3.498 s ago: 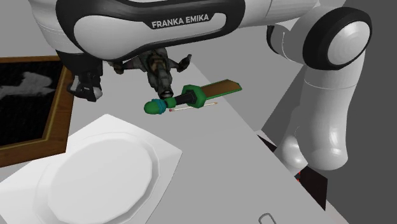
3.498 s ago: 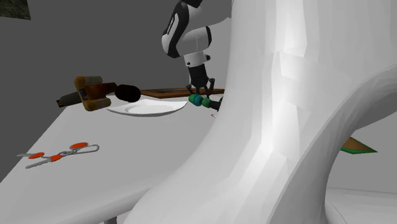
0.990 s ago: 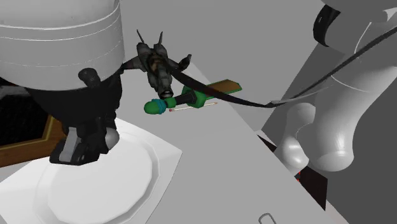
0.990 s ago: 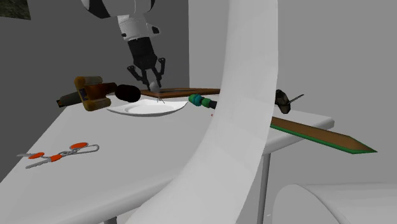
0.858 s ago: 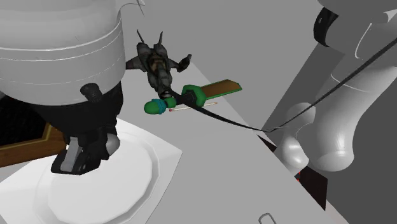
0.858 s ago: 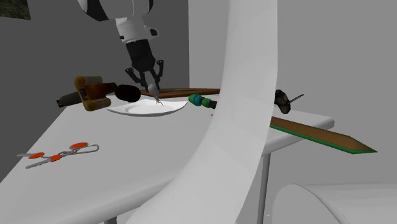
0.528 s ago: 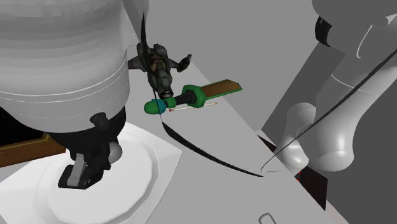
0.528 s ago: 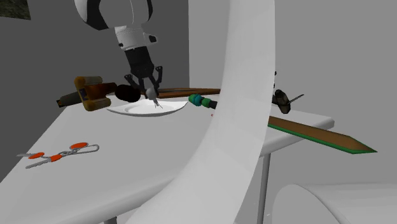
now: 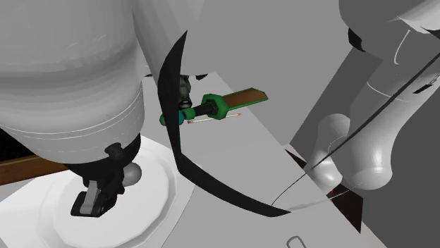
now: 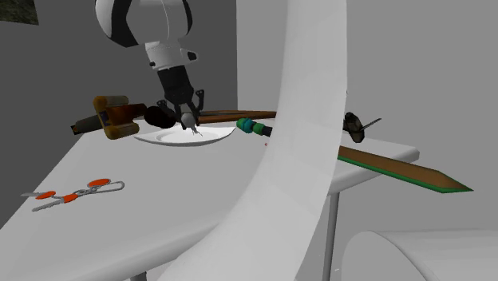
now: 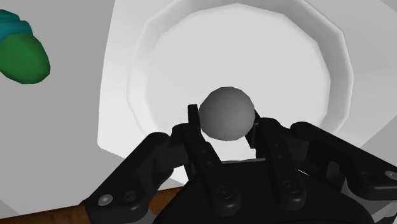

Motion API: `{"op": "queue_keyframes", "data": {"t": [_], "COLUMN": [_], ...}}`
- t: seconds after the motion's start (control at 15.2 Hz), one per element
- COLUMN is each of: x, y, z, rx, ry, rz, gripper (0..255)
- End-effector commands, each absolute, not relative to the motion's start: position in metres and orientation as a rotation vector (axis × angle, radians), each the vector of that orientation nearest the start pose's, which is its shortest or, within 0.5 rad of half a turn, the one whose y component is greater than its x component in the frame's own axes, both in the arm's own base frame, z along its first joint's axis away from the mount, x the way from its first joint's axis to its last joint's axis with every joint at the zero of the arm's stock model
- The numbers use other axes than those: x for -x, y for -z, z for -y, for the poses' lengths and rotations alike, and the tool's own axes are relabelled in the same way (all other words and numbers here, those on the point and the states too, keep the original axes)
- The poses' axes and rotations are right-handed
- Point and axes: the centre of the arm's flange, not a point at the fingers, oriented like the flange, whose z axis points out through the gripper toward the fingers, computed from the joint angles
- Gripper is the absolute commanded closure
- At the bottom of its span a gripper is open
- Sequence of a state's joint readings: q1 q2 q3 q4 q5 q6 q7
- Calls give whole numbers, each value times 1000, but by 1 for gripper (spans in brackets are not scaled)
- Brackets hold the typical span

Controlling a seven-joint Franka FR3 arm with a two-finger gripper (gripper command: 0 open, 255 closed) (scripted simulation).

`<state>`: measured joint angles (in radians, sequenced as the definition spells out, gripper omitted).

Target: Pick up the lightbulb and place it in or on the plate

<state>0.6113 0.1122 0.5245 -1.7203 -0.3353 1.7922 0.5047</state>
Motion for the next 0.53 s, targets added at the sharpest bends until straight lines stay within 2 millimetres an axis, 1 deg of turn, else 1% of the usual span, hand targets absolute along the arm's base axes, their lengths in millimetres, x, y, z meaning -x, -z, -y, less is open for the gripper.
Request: {"op": "queue_keyframes", "data": {"t": [0.0,0.07,0.13,0.46], "x": [-288,-288,-287,-288], "y": [-515,-515,-515,-515], "z": [-519,-519,-519,-519], "rx": [3128,3128,3128,3128], "ry": [295,295,294,295], "rz": [1151,1151,1151,1151], "gripper": [255,255,0,0]}}
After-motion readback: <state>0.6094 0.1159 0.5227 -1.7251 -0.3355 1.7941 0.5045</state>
